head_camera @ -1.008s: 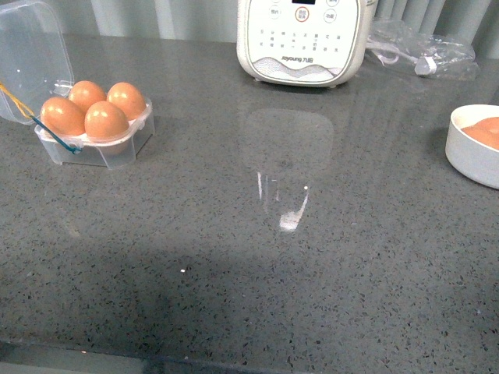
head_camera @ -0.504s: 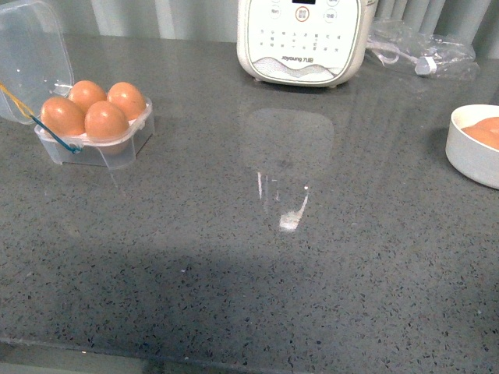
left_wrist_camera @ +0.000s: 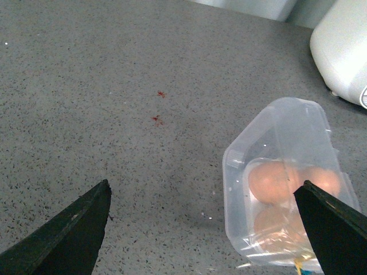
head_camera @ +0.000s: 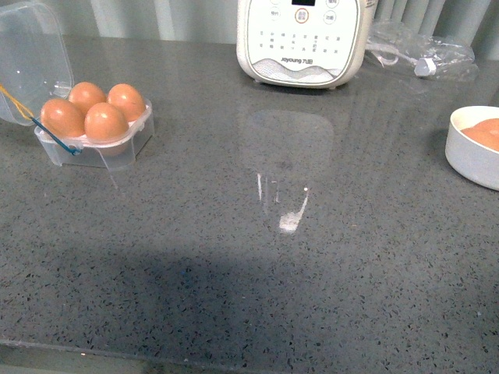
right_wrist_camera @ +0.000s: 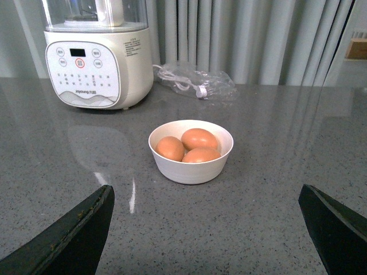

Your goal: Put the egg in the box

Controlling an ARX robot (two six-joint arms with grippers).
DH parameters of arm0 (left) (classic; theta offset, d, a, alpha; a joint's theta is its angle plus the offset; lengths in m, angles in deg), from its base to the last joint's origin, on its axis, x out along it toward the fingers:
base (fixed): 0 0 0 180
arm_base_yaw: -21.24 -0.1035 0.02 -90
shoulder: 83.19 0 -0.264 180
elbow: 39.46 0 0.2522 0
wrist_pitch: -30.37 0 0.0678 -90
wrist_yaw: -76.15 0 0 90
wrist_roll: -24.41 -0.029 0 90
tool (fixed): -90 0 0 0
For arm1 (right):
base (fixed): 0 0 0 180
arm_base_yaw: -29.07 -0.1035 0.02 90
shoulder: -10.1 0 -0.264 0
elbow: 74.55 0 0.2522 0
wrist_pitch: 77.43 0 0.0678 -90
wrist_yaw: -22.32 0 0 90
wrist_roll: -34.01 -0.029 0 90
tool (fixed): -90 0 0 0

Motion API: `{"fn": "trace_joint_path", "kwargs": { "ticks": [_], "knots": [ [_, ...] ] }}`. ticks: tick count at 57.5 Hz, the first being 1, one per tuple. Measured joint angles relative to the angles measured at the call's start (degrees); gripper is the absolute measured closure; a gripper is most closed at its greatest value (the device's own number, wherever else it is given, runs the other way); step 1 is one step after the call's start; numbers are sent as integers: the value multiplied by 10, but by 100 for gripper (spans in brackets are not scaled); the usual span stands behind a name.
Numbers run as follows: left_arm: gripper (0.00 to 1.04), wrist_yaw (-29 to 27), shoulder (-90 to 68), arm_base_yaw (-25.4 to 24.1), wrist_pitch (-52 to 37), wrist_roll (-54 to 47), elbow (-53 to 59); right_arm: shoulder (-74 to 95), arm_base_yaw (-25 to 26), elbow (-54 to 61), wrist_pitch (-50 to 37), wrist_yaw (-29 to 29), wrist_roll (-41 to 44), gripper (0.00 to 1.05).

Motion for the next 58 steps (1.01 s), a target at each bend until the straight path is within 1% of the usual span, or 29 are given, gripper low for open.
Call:
{"fn": "trace_joint_path", "kwargs": {
  "ticks": [13,36,50,58],
  "knots": [
    [7,-24,-29,25,-18,-10,-3,0,0,0,0,0,0,7],
    [7,-34,-37,64,-28,-18,-9,0,0,0,0,0,0,7],
    [7,-33,26,124,-19,-36,59,0,0,0,0,0,0,7],
    [7,-33,52,150,-11,-46,80,0,0,0,0,0,0,7]
  ]
}}
